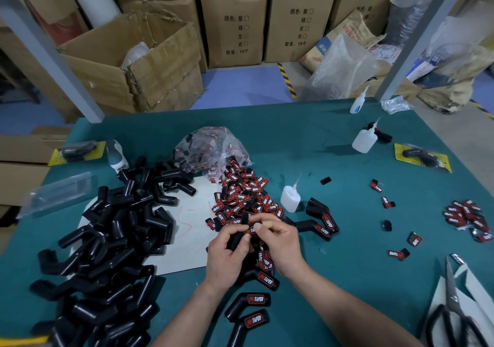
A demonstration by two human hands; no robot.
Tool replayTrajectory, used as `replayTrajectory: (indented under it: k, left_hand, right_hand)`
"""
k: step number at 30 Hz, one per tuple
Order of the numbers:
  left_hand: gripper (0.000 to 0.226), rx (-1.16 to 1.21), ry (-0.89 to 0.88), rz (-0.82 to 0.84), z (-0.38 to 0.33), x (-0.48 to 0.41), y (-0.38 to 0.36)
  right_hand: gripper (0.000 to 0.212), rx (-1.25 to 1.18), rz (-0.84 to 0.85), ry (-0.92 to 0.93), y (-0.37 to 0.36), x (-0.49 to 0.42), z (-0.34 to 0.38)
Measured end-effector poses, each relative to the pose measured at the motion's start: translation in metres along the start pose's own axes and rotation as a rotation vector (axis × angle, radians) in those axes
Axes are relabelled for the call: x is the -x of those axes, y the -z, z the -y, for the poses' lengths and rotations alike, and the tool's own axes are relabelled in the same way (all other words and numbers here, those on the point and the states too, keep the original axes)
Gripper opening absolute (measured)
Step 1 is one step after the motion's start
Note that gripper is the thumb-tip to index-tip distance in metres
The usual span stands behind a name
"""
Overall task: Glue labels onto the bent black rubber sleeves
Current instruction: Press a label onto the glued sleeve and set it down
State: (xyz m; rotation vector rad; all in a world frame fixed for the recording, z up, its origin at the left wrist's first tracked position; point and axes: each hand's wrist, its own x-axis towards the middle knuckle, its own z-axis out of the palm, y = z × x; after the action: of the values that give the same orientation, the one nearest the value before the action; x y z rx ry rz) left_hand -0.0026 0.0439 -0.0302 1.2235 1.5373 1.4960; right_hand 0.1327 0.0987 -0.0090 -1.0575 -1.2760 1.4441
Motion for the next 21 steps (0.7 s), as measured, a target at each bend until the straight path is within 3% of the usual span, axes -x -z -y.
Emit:
replayTrajectory:
  k: [4, 9, 16, 21]
  left_hand:
    - [0.017, -0.004, 0.002, -0.001, -0.001, -0.002, 0.002]
    - [0.018, -0.031, 0.009, 0.037, 0.003, -0.001, 0.001]
    - [0.019, -0.068, -0.032, 0.036, 0.000, 0.000, 0.002]
    - [0.021, -0.257, -0.309, 0.066, -0.006, 0.000, -0.001]
  right_hand:
    - [0.017, -0.033, -0.017, -0.054, 0.006, -0.007, 0.006]
    - [0.032, 0.089, 0.026, -0.005, 0.011, -0.011, 0.004]
    - [0.022, 0.057, 0.001, 0.007, 0.007, -0.006, 0.000]
    - [0.020, 0.011, -0.014, -0.007, 0.005, -0.007, -0.002]
